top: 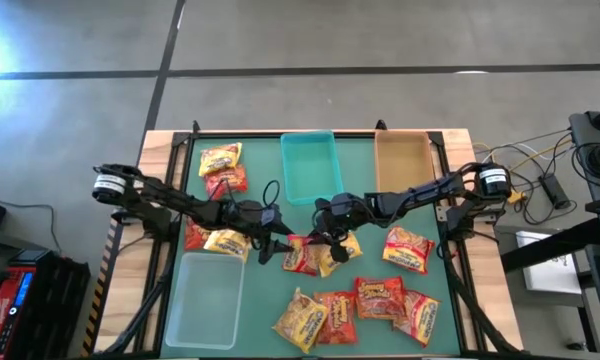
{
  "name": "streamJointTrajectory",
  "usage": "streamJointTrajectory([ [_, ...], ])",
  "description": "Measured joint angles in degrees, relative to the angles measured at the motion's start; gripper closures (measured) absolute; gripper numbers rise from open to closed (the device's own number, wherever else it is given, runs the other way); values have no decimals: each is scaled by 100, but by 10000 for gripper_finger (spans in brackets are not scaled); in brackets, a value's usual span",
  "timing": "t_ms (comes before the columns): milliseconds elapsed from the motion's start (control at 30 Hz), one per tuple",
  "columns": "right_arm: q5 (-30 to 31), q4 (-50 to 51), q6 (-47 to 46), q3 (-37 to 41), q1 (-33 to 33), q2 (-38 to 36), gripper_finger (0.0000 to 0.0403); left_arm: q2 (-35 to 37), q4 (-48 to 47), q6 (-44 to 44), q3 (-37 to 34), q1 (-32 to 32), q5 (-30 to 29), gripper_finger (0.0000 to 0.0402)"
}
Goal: Sort Maruchan noodles
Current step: Put the center red noodle pack into the green bin
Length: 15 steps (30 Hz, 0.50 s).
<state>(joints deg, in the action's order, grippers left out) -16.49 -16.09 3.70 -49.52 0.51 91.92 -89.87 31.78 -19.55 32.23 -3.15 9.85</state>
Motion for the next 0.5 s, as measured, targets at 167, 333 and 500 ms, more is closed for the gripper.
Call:
streamJointTrajectory([
  [167,0,-97,-10,0,0,-2,347,-451,866,2,1,88,496,173],
  [333,2,-139,-26,0,11,-4,347,-878,1201,-108,169,206,1086,173],
  [500,0,-181,-24,0,64,-4,347,-1171,1162,-409,404,307,1617,195],
])
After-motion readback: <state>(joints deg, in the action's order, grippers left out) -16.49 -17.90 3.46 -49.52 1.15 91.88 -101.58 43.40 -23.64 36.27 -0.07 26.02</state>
